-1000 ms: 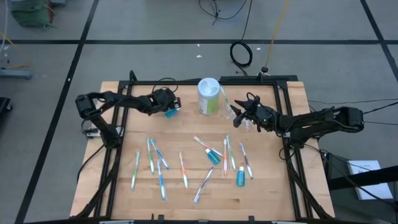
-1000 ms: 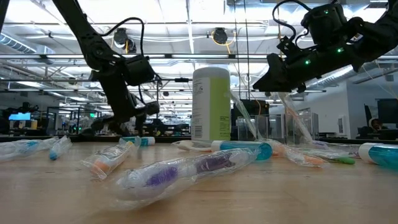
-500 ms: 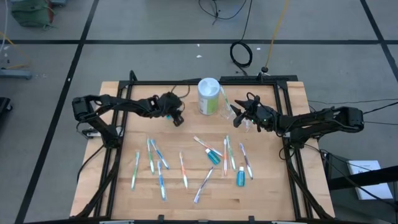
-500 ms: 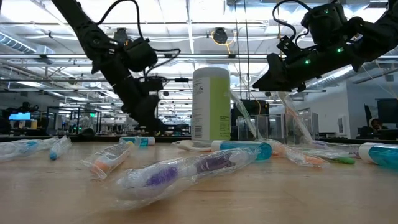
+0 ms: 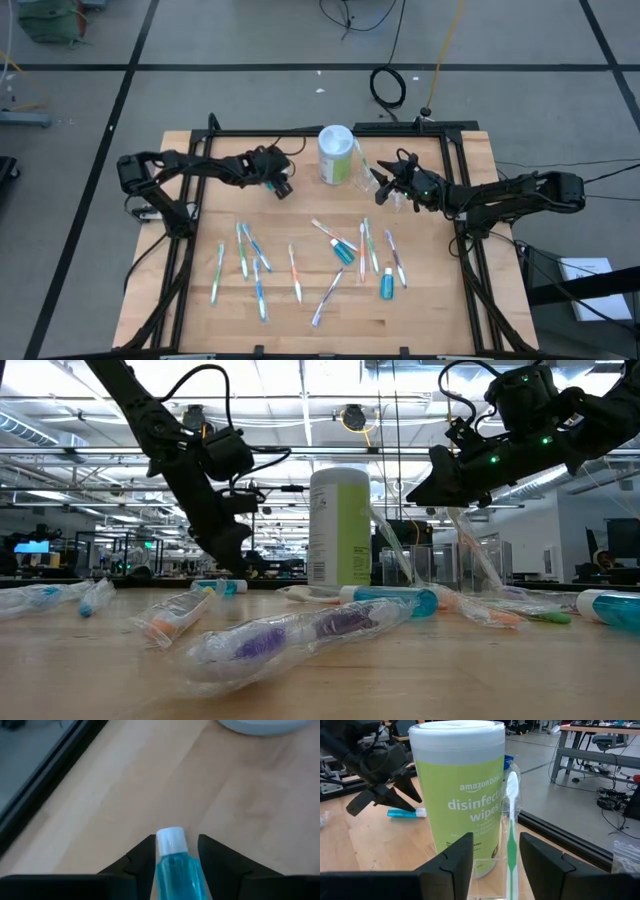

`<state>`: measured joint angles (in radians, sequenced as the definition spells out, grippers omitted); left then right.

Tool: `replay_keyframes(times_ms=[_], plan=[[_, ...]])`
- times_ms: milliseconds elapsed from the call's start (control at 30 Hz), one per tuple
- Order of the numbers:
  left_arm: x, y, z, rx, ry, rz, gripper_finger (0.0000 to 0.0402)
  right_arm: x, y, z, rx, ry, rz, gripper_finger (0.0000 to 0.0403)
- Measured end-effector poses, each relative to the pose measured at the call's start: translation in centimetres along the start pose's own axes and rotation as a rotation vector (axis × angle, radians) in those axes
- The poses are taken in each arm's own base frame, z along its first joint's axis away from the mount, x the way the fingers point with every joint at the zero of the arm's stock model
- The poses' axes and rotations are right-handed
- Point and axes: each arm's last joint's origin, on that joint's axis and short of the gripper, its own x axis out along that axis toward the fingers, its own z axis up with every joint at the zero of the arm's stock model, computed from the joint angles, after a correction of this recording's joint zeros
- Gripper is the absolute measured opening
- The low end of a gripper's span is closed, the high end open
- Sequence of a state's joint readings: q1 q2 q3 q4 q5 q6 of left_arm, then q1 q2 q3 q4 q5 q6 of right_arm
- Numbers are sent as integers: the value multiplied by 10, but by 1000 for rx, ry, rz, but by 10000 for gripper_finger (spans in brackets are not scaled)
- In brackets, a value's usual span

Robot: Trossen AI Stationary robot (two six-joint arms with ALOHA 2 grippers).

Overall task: Pick & Place toothbrushing station
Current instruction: Put the blue mouthwash into the transparent organizer

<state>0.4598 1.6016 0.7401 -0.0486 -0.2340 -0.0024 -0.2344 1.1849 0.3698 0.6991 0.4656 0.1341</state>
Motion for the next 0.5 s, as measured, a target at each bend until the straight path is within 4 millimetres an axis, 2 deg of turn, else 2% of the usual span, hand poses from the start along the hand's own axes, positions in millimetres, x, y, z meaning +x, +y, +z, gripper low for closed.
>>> replay_keyframes(times_ms=[133,300,500], plan=[[2,8,1,-87,3,-8,195,0,0,0,0,0,0,155],[8,9,-3,-67,30,-57,239,0,0,0,0,0,0,155],[24,5,-10,-46,69,-41,243,0,0,0,0,0,0,155]])
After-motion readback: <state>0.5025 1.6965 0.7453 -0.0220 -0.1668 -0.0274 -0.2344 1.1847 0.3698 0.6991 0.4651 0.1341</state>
